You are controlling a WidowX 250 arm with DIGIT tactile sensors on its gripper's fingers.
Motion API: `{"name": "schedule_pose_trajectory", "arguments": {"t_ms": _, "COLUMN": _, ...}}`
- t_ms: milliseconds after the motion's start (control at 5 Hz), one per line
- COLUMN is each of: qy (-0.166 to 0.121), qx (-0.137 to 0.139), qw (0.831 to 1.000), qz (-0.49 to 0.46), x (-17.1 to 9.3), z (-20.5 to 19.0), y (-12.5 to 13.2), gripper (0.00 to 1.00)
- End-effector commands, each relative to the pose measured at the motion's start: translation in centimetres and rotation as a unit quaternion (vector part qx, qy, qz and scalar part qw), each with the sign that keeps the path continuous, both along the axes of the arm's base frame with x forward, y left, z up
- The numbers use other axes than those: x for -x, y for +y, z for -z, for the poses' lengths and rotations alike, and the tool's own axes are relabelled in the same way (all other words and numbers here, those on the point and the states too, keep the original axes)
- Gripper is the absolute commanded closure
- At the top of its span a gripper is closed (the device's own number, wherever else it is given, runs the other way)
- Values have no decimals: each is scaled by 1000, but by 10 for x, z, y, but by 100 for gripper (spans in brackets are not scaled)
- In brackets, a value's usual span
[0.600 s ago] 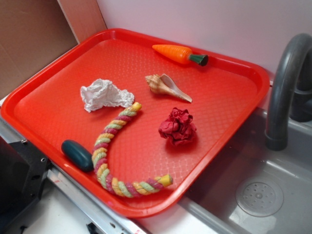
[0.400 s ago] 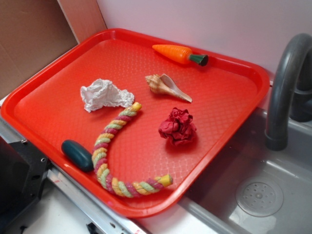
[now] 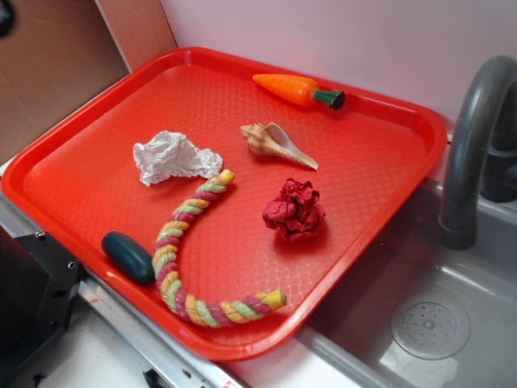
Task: Grab the red paper.
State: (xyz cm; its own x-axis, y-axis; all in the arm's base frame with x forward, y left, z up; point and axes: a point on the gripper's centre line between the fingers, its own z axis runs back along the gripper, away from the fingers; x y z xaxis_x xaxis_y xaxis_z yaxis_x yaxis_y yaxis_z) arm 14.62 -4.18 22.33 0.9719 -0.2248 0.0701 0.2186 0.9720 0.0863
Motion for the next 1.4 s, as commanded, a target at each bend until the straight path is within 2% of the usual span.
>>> {"name": "schedule_pose_trajectory", "arguments": {"t_ms": 0, "qy": -39, "qx": -36, "qw": 973, "qz": 226, "x": -33, "z": 16, "y": -55, "gripper": 0}}
{"name": "schedule_pose_trajectory", "arguments": {"t_ms": 200, "qy": -18, "qx": -63, "qw": 935, "qz": 348, "x": -48, "z": 56, "y": -88, "gripper": 0}}
{"name": "schedule_pose_trajectory", "arguments": {"t_ms": 400, "qy": 23, "qx": -65, "qw": 901, "qz": 428, "x": -59, "z": 94, "y": -106, "gripper": 0}}
{"name": "schedule_pose_trajectory", "arguments": {"t_ms": 600, "qy": 44, "qx": -74, "qw": 882, "qz": 463, "x": -71, "z": 123, "y": -116, "gripper": 0}}
{"name": "schedule_pose_trajectory", "arguments": {"t_ms": 800, "qy": 65, "qx": -78, "qw": 871, "qz": 481, "x": -76, "z": 145, "y": -122, "gripper": 0}}
{"name": "schedule_pose_trajectory", "arguments": {"t_ms": 1000, "qy": 94, "qx": -58, "qw": 853, "qz": 509, "x": -74, "z": 159, "y": -124, "gripper": 0}}
{"name": "schedule_pose_trajectory", "arguments": {"t_ms": 1200, "qy": 138, "qx": -29, "qw": 829, "qz": 542, "x": -69, "z": 166, "y": -124, "gripper": 0}}
